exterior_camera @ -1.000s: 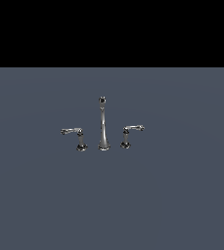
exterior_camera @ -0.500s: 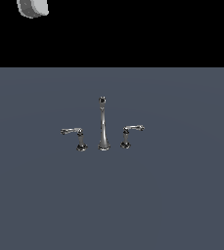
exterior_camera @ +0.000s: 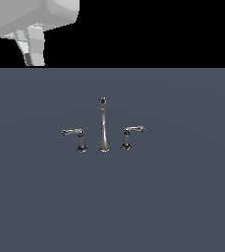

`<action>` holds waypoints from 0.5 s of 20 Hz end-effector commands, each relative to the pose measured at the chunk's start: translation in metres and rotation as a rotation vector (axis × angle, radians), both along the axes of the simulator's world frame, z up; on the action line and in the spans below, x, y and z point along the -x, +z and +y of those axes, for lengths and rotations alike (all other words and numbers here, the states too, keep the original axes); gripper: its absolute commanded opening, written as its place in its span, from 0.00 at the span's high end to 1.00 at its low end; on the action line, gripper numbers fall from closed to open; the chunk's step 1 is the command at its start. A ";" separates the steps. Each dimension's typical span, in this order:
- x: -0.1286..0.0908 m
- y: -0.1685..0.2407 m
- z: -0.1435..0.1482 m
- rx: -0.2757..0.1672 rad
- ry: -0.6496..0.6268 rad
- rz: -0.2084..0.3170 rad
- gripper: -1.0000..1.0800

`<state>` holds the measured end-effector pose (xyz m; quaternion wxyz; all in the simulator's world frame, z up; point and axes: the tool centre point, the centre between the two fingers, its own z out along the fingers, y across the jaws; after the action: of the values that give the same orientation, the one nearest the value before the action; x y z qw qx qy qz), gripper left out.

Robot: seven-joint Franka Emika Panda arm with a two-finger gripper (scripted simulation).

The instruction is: Turn on the faucet by rotating a designated handle.

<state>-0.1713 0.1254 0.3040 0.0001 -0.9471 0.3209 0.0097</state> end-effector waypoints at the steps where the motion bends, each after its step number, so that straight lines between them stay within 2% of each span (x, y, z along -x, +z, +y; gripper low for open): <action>1: -0.010 -0.014 0.007 -0.002 -0.051 -0.001 1.00; 10: -0.045 -0.057 0.027 -0.004 -0.215 -0.004 1.00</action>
<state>-0.1322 0.1490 0.2538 0.0026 -0.9130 0.4079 0.0087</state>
